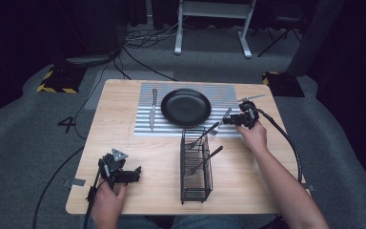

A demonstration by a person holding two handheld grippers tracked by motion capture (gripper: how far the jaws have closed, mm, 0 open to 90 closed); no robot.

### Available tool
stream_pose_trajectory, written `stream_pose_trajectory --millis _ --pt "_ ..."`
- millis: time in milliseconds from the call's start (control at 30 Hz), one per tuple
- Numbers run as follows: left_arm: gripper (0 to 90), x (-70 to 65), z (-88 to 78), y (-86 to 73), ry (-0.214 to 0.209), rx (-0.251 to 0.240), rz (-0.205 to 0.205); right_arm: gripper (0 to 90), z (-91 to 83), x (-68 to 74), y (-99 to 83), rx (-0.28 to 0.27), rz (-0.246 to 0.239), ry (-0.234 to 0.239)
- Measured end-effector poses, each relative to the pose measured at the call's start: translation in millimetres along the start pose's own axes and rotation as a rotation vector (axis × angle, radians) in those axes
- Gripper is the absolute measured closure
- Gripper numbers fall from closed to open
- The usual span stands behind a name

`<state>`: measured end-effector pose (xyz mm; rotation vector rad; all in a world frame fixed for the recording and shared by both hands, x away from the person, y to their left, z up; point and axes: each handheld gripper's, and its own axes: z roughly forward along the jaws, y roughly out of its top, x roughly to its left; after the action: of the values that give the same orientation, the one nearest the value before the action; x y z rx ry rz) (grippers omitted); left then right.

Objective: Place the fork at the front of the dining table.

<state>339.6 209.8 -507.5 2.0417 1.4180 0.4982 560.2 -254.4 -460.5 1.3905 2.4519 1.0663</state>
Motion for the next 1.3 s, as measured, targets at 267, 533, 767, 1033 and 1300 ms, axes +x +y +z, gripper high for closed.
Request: stream_pose_trajectory --millis 267,533,767,1033,1300 --pt "0.1 0.0 0.0 0.0 0.0 0.0 0.0 49.0 27.1 18.3 -0.1 0.043 0.009 -0.075" --pt "0.1 0.0 0.0 0.0 0.0 0.0 0.0 53.3 38.5 32.6 1.5 0.064 -0.056 -0.2" --pt "0.1 -0.1 0.0 0.0 0.0 0.0 0.0 64.4 31.2 24.4 -0.6 0.067 -0.045 -0.168" --pt "0.1 0.0 0.0 0.0 0.0 0.0 0.0 75.3 21.2 5.5 -3.0 0.069 -0.002 -0.146" --pt "0.1 0.0 0.0 0.0 0.0 0.0 0.0 78.9 29.0 -1.7 4.1 0.038 0.028 -0.112"
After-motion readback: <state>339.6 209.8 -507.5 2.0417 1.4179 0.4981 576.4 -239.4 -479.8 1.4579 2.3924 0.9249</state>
